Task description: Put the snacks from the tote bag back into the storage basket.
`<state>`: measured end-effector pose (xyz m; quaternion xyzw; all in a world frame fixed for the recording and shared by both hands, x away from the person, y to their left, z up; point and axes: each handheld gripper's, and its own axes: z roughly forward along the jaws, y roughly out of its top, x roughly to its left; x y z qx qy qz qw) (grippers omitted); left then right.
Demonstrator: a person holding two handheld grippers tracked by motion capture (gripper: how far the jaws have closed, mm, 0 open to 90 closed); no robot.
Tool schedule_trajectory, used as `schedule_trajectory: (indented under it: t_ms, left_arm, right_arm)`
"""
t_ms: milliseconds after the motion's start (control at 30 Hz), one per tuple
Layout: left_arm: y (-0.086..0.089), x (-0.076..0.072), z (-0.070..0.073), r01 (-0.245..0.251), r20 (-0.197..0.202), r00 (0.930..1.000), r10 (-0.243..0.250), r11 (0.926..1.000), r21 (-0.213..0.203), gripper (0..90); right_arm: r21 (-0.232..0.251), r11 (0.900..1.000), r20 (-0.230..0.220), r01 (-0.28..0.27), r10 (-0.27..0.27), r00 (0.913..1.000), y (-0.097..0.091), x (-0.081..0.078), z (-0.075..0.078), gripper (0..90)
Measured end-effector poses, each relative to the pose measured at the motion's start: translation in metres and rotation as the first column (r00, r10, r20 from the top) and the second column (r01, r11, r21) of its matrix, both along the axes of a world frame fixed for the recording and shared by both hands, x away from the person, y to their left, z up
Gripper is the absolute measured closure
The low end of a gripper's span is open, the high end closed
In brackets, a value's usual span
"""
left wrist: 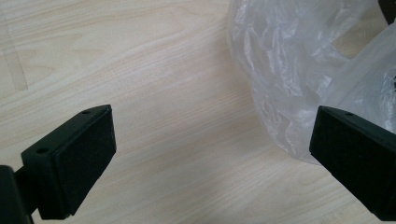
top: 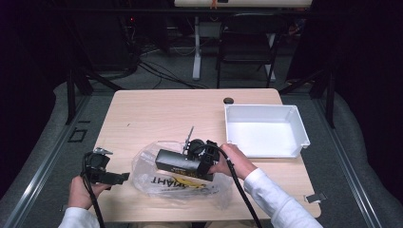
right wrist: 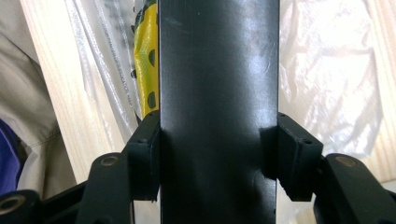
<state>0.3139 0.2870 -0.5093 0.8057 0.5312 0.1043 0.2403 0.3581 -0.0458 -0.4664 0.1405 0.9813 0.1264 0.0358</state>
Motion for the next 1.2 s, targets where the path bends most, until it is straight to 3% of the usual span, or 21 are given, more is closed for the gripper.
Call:
schedule_trajectory:
  t_ms: [533,1200]
  left_arm:
    - [0.0,0.0,0.0,0.001,-0.002,1.0,-0.001,1.0,-0.002,0.3]
    - [0.007,0.001,-0.002,-0.026,0.016,0.9995,0.026,0.9994,-0.022,0.0]
  right_arm:
    - [0.056,0.9984,-0.002,-0.004,0.005,1.0,-0.015,0.0,0.025,42.6]
    - [0.064,0.9978,0.009,-0.015,0.014,0.9999,-0.056,0.004,0.046,42.7]
